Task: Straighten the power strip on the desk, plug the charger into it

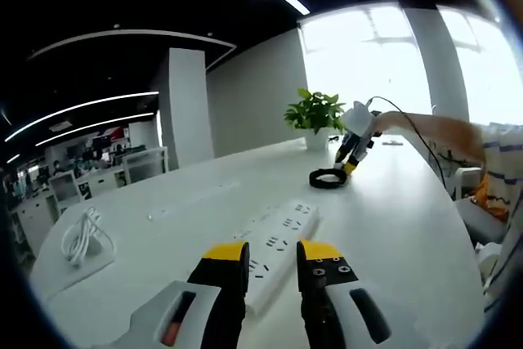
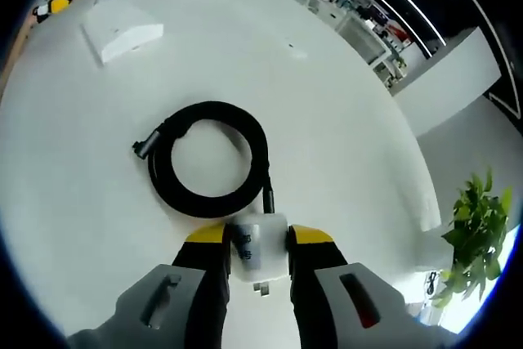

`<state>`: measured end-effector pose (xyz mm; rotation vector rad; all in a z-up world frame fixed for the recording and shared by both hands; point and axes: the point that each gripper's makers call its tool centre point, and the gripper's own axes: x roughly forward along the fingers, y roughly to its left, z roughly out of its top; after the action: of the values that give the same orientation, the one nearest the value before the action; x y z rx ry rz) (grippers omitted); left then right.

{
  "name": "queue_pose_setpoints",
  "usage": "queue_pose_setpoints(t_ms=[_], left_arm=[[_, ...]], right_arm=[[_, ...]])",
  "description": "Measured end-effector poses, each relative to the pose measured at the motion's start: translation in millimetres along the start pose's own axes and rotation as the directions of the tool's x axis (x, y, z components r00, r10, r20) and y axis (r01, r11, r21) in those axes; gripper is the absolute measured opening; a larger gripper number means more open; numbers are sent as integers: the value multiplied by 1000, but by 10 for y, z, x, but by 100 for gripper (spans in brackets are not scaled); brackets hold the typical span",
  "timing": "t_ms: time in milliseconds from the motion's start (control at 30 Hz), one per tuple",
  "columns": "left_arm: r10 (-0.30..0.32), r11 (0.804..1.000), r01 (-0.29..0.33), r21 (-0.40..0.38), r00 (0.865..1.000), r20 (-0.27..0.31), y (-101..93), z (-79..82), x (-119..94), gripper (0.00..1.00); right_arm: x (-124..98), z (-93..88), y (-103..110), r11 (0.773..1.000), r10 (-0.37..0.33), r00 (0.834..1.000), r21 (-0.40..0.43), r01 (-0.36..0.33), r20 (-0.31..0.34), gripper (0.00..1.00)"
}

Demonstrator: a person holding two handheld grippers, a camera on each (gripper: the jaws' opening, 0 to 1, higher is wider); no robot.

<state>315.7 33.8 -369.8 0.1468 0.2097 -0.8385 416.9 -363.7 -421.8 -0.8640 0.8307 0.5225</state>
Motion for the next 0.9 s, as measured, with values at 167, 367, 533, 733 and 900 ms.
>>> queue_pose_setpoints(t_ms=[167,367,533,733,900], left_arm=[[3,1000,-3,2,1000,-8,-24,-39,15,23],[2,1000,-2,-1,1000,-8,-15,-36,14,23],[0,1000,0,-1,1000,-3,-46,-29,8,23],[-6,1000,6,-1,1000,-6,-71,-44,13,23],[-6,1000,6,-3,1000,-6,-75,-48,16,23]], right_arm=[[3,35,17,1000,10,1000,0,-10,21,27],[2,75,57,1000,16,999,-3,-16,28,27],[-10,108,101,1000,24,999,4,-24,35,26],[-27,125,95,999,22,999,28,-23,26,25],[-45,134,113,1000,7,1000,11,-7,7,24]])
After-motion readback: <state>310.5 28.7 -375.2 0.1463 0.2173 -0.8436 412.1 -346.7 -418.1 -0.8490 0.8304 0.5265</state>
